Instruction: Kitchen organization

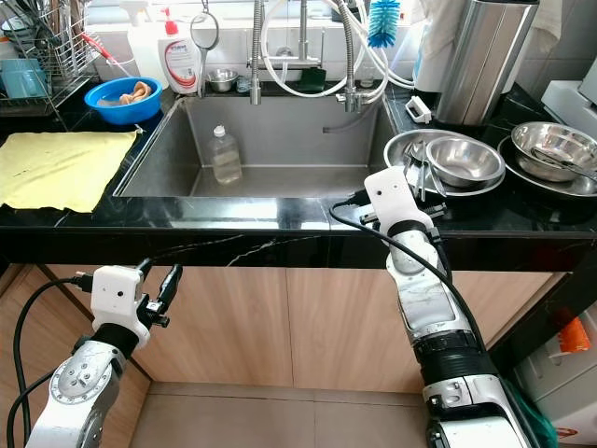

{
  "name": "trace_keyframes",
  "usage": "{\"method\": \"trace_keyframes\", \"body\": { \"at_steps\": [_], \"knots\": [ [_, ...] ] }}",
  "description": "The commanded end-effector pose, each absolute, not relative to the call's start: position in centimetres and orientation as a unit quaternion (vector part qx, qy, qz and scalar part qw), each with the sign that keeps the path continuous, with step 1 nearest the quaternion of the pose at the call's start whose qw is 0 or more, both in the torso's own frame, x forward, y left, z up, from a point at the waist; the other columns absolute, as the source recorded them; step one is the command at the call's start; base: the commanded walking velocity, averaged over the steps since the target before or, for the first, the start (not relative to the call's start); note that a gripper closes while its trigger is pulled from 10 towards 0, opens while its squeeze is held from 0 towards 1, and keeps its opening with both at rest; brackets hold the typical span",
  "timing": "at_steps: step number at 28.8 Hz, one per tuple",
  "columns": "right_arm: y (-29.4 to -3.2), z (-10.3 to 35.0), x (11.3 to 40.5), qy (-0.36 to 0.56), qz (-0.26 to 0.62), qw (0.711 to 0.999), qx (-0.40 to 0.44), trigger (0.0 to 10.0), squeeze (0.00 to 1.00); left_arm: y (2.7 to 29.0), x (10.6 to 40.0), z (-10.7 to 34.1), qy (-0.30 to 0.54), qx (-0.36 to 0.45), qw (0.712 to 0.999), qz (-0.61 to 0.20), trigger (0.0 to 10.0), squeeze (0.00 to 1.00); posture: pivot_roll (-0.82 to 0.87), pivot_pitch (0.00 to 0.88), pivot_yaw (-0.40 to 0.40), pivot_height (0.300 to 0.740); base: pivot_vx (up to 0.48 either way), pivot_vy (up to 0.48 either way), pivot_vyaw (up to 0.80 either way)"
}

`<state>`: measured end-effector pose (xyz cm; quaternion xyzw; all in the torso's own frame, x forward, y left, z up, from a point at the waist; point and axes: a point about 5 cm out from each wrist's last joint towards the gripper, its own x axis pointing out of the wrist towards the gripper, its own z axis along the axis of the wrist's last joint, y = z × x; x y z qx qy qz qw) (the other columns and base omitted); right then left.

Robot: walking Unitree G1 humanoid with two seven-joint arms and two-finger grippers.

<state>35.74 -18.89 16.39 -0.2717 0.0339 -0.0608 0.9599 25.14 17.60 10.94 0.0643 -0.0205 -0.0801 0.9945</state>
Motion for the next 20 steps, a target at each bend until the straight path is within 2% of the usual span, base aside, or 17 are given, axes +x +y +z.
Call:
{"method": "trace_keyframes", "body": {
  "at_steps": [1, 12, 20],
  "knots": [
    [-18.8, 16.9, 36.0, 0.024, -0.063, 0.963, -0.262, 0.0, 0.00, 17.9, 25.2, 10.7, -0.008, 0.065, 0.995, -0.079, 10.0, 0.00, -0.06, 0.000, 0.043, 0.732, 0.000, 0.000, 0.00],
    [-18.8, 18.1, 36.2, -0.011, -0.076, 0.964, -0.256, 0.0, 0.00, 17.8, 25.2, 10.6, -0.008, 0.064, 0.995, -0.079, 10.0, 0.00, -0.06, 0.000, 0.042, 0.732, 0.000, 0.000, 0.00],
    [-18.5, 20.0, 36.3, -0.077, -0.089, 0.964, -0.240, 0.0, 0.00, 17.8, 25.2, 10.6, -0.009, 0.062, 0.995, -0.076, 10.0, 0.00, -0.06, 0.000, 0.036, 0.732, 0.000, 0.000, 0.00]
  ]
}}
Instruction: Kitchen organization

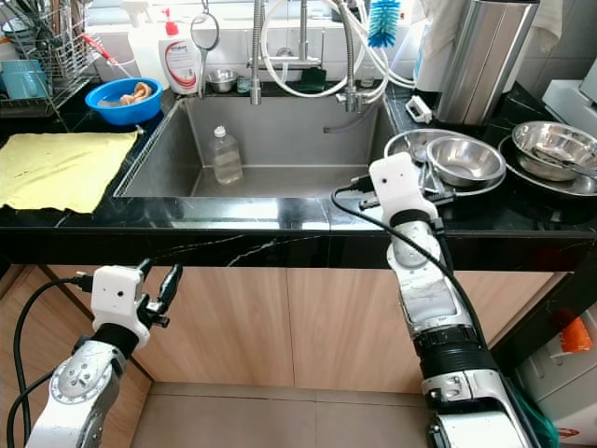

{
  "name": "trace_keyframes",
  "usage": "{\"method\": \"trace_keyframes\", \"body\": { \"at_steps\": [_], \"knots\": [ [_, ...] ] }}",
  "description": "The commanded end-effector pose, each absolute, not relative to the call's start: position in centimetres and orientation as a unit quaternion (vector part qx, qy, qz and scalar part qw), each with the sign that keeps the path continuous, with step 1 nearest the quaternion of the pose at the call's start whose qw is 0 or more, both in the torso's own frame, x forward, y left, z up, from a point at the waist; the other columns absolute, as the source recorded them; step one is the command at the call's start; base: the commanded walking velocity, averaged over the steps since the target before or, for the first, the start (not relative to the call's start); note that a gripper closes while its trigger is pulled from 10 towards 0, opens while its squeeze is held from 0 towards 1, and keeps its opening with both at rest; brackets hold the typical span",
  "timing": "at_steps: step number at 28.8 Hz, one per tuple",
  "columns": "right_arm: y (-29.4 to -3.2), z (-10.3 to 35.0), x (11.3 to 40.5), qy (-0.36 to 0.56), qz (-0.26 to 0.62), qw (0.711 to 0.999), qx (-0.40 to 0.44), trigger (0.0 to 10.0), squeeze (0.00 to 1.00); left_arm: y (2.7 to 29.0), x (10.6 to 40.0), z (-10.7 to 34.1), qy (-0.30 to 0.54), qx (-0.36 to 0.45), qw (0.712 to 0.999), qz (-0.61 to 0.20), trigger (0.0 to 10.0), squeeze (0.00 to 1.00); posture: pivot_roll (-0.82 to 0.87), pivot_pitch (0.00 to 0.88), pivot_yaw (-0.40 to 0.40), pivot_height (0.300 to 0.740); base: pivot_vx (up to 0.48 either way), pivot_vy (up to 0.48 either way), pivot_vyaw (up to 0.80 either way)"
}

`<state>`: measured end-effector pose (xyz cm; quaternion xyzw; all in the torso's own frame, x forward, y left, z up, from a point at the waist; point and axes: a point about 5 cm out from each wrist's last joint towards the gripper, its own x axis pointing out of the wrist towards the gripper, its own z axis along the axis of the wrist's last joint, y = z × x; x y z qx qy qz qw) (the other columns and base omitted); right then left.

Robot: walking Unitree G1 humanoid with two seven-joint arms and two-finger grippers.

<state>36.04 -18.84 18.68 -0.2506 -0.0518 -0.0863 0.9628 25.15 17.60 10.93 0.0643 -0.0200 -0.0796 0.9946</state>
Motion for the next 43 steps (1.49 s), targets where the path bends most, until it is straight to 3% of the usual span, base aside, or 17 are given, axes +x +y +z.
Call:
{"method": "trace_keyframes", "body": {
  "at_steps": [1, 4, 5, 6, 7, 12, 19, 29, 33, 43],
  "knots": [
    [-18.4, 20.2, 36.3, -0.084, -0.090, 0.962, -0.244, 0.0, 0.00, 17.8, 25.2, 10.6, -0.008, 0.063, 0.995, -0.075, 10.0, 0.00, -0.06, 0.000, 0.036, 0.732, 0.000, 0.000, 0.00],
    [-18.2, 20.3, 36.3, -0.093, -0.085, 0.962, -0.242, 0.0, 0.00, 17.8, 25.2, 10.5, -0.008, 0.063, 0.995, -0.075, 10.0, 0.00, -0.07, 0.000, 0.034, 0.732, 0.000, 0.000, 0.00],
    [-17.8, 20.3, 36.3, -0.097, -0.068, 0.966, -0.231, 1.6, 0.00, 17.8, 25.2, 10.5, -0.009, 0.063, 0.995, -0.074, 10.0, 0.00, -0.07, 0.000, 0.033, 0.732, 0.000, 0.000, 0.00],
    [-17.4, 20.2, 36.3, -0.098, -0.051, 0.970, -0.219, 8.6, 0.00, 17.8, 25.2, 10.6, -0.010, 0.063, 0.995, -0.072, 10.0, 0.00, -0.07, 0.000, 0.032, 0.732, 0.000, 0.000, 0.00],
    [-16.7, 20.1, 36.3, -0.101, -0.020, 0.976, -0.190, 10.0, 0.00, 17.8, 25.3, 10.6, -0.013, 0.063, 0.995, -0.070, 10.0, 0.00, -0.07, 0.000, 0.032, 0.732, 0.000, 0.000, 0.00],
    [-15.0, 20.8, 36.4, -0.113, 0.056, 0.986, -0.108, 10.0, 0.00, 18.1, 25.5, 11.0, -0.023, 0.068, 0.996, -0.060, 10.0, 0.00, -0.07, 0.000, 0.030, 0.732, 0.000, 0.000, 0.00],
    [-13.8, 22.6, 37.1, -0.146, 0.116, 0.977, -0.102, 10.0, 0.00, 18.3, 26.8, 12.6, -0.055, 0.068, 0.995, -0.045, 10.0, 0.00, -0.07, 0.000, 0.019, 0.732, 0.000, 0.000, 0.00],
    [-12.8, 21.4, 36.5, -0.136, 0.136, 0.980, -0.056, 10.0, 0.00, 16.8, 29.0, 14.6, -0.109, 0.104, 0.988, -0.040, 10.0, 0.00, -0.08, 0.000, 0.010, 0.732, 0.000, 0.000, 0.00],
    [-13.2, 20.4, 35.9, -0.129, 0.127, 0.983, -0.039, 10.0, 0.00, 16.3, 29.5, 16.5, -0.155, 0.064, 0.986, -0.017, 10.0, 0.00, -0.08, 0.000, 0.000, 0.732, 0.000, 0.000, 0.00],
    [-14.1, 19.0, 35.2, -0.117, 0.110, 0.986, -0.032, 10.0, 0.00, 15.6, 29.6, 16.6, -0.176, 0.049, 0.983, -0.008, 10.0, 0.00, -0.07, 0.000, -0.030, 0.732, 0.000, 0.000, 0.00]
  ]
}}
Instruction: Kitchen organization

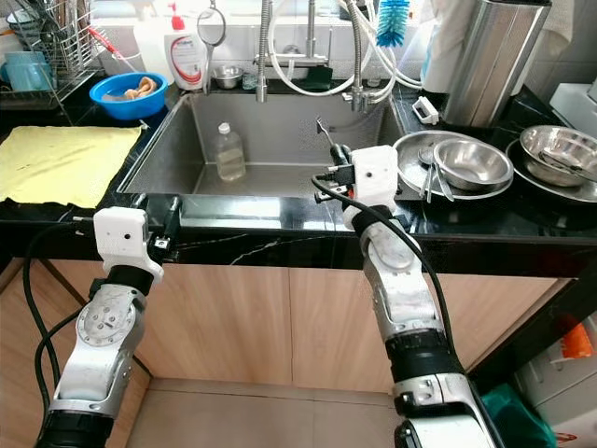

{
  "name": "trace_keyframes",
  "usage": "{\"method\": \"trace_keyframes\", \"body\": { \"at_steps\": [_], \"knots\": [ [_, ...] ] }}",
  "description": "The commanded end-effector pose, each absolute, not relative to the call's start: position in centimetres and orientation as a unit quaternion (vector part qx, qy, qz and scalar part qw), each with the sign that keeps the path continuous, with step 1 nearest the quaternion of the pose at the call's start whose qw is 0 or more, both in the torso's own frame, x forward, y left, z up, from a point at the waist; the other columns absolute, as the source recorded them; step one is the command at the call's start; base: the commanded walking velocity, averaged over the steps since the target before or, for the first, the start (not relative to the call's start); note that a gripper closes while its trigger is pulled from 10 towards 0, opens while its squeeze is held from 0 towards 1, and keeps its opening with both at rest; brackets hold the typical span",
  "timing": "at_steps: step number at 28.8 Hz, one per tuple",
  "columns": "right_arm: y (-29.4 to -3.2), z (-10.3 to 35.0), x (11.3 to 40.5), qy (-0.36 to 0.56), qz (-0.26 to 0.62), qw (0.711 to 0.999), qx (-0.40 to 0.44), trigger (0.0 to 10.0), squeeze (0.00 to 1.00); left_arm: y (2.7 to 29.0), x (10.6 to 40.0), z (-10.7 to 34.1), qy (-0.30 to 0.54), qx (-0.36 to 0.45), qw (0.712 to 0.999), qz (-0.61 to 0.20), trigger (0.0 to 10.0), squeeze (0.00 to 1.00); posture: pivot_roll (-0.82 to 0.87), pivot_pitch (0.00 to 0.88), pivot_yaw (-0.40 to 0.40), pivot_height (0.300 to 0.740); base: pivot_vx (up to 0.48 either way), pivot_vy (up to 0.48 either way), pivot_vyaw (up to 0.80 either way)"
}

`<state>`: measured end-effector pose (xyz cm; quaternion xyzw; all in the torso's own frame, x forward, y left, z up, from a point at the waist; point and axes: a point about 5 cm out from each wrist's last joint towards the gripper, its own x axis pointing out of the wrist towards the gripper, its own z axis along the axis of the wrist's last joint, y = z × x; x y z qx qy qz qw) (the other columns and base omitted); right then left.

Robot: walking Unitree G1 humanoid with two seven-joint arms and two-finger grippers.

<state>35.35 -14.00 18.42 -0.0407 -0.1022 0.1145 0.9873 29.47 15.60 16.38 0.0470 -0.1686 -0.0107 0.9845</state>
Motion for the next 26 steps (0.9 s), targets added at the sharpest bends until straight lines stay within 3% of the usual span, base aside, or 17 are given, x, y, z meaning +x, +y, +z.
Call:
{"method": "trace_keyframes", "body": {
  "at_steps": [1, 6, 16, 26],
  "knots": [
    [-14.1, 19.1, 35.2, -0.119, 0.110, 0.986, -0.033, 10.0, 0.00, 15.5, 29.6, 16.5, -0.176, 0.046, 0.983, -0.007, 10.0, 0.00, -0.06, 0.000, -0.029, 0.732, 0.000, 0.000, 0.00],
    [-14.2, 19.8, 35.1, -0.137, 0.113, 0.984, -0.030, 10.0, 0.00, 14.8, 29.5, 16.5, -0.175, 0.031, 0.984, -0.015, 10.0, 0.00, -0.02, 0.000, -0.043, 0.732, 0.000, 0.000, 0.00],
    [-15.2, 19.6, 35.0, -0.123, 0.113, 0.985, -0.033, 10.0, 0.00, 14.9, 28.8, 16.7, -0.184, 0.018, 0.983, 0.007, 10.0, 0.00, -0.03, 0.000, -0.106, 0.732, 0.319, 0.000, 0.00],
    [-16.6, 20.2, 35.1, -0.129, 0.101, 0.985, -0.047, 10.0, 0.00, 13.7, 29.1, 16.4, -0.182, 0.010, 0.983, -0.016, 10.0, 0.00, -0.06, 0.000, -0.099, 0.732, 0.329, 0.000, 0.00]
  ]
}}
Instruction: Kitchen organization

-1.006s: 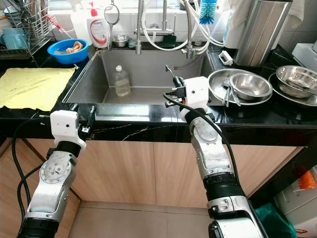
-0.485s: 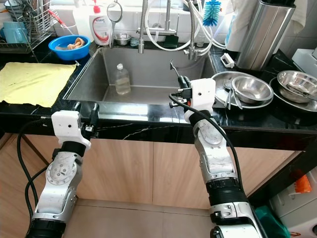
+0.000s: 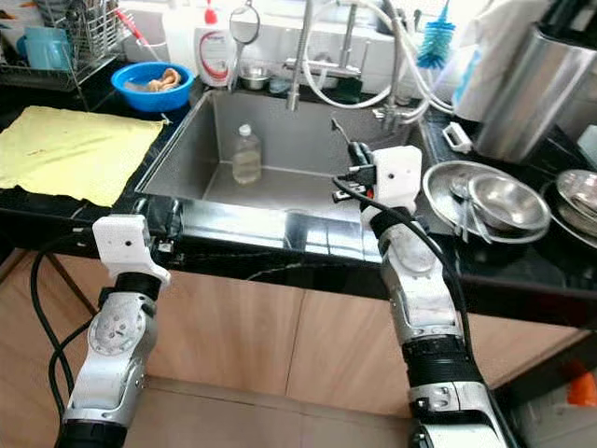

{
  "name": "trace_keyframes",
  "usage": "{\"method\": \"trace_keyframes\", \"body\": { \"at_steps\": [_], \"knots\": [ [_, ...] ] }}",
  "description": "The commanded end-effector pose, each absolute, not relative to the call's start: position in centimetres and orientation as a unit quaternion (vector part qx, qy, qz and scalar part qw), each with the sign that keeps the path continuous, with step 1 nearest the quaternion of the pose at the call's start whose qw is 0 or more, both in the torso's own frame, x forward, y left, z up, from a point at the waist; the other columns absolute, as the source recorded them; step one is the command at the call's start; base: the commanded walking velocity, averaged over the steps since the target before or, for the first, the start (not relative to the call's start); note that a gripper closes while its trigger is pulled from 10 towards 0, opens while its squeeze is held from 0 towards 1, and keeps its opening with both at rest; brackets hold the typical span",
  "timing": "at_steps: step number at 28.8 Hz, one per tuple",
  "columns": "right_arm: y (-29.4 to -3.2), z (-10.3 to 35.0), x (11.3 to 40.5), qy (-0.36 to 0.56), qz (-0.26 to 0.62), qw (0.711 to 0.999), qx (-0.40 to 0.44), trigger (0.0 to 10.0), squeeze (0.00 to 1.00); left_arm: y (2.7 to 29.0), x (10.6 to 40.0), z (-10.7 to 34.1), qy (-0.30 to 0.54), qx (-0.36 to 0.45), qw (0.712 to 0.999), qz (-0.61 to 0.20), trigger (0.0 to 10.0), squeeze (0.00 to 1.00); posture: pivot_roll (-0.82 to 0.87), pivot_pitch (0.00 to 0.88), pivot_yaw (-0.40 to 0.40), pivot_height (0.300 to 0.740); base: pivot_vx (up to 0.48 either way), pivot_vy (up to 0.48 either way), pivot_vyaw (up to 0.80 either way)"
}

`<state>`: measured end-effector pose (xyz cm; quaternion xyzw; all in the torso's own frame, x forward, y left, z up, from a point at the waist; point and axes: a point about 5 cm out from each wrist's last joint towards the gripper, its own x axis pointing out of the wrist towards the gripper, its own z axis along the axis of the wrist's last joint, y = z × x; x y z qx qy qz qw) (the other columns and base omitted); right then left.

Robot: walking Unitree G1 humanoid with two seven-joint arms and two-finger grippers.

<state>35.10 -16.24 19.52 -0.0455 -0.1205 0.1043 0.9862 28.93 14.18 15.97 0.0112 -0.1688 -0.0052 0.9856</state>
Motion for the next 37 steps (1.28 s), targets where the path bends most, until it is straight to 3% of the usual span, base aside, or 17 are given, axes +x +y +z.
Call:
{"method": "trace_keyframes", "body": {
  "at_steps": [1, 8, 13, 24, 37],
  "knots": [
    [-16.5, 20.2, 35.1, -0.128, 0.104, 0.985, -0.050, 10.0, 0.00, 13.7, 29.1, 16.5, -0.183, 0.011, 0.983, -0.015, 10.0, 0.00, -0.06, 0.000, -0.099, 0.732, 0.341, 0.000, 0.00],
    [-16.1, 20.0, 35.0, -0.130, 0.098, 0.986, -0.044, 10.0, 0.00, 14.1, 28.9, 16.6, -0.180, 0.018, 0.983, -0.030, 10.0, 0.00, -0.05, 0.000, -0.051, 0.732, 0.347, 0.000, 0.00],
    [-15.3, 19.6, 34.9, -0.124, 0.106, 0.986, -0.040, 10.0, 0.00, 14.7, 28.7, 16.6, -0.180, 0.025, 0.983, -0.026, 10.0, 0.00, -0.05, 0.000, -0.064, 0.732, 0.333, 0.000, 0.00],
    [-14.2, 19.8, 35.2, -0.090, 0.150, 0.983, -0.056, 10.0, 0.00, 14.3, 28.5, 16.2, -0.168, 0.023, 0.985, -0.024, 10.0, 0.00, -0.06, 0.000, -0.049, 0.732, 0.000, 0.000, 0.00],
    [-12.2, 20.1, 34.5, -0.006, 0.209, 0.978, -0.005, 10.0, 0.00, 15.9, 28.6, 16.0, -0.158, 0.037, 0.987, -0.014, 10.0, 0.00, -0.08, 0.000, -0.051, 0.732, 0.000, 0.000, 0.00]
  ]
}}
